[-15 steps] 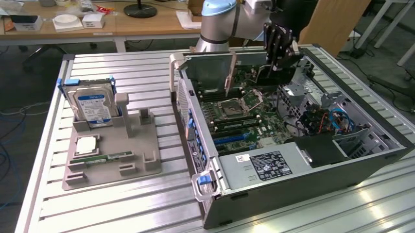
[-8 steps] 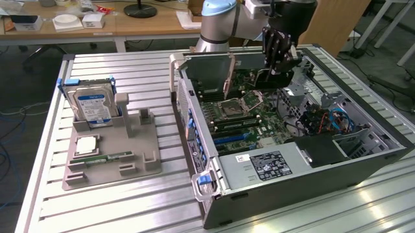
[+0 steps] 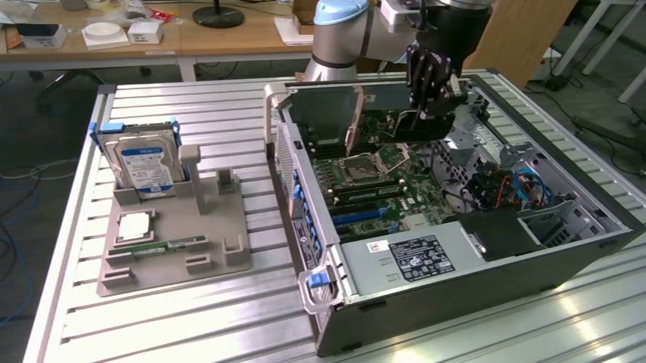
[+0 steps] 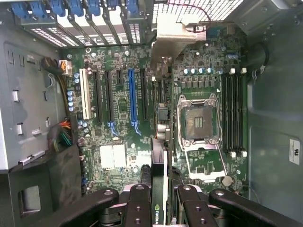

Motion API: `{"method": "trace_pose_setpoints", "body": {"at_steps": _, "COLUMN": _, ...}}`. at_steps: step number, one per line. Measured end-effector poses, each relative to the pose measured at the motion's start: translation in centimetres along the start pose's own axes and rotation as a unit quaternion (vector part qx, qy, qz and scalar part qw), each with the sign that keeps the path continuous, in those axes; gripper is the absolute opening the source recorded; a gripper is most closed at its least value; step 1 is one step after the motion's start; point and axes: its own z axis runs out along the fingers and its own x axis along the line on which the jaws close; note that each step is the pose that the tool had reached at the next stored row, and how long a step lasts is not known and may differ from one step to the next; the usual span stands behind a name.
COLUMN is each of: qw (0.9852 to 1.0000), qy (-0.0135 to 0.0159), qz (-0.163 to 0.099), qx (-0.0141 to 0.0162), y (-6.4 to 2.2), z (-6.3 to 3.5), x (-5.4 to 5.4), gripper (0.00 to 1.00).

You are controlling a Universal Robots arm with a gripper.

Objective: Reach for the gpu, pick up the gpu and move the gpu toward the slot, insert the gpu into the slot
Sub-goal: 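Insert the gpu into the slot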

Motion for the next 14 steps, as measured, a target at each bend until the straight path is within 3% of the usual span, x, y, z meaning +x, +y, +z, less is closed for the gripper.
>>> {"method": "trace_pose_setpoints", "body": {"at_steps": 7, "qw": 1.0, "qy": 0.0001, "qz": 0.0, "qx": 0.0001, "y": 0.7, "z": 0.28, "x": 0.06, "gripper": 0.26}}
{"method": "trace_pose_setpoints", "body": {"at_steps": 9, "qw": 1.0, "qy": -0.0005, "qz": -0.001, "qx": 0.0029, "y": 0.79, "z": 0.48, "x": 0.07, "gripper": 0.26}}
{"method": "trace_pose_setpoints", "body": {"at_steps": 14, "qw": 0.9993, "qy": -0.0014, "qz": -0.036, "qx": 0.0023, "y": 0.82, "z": 0.87, "x": 0.08, "gripper": 0.26}}
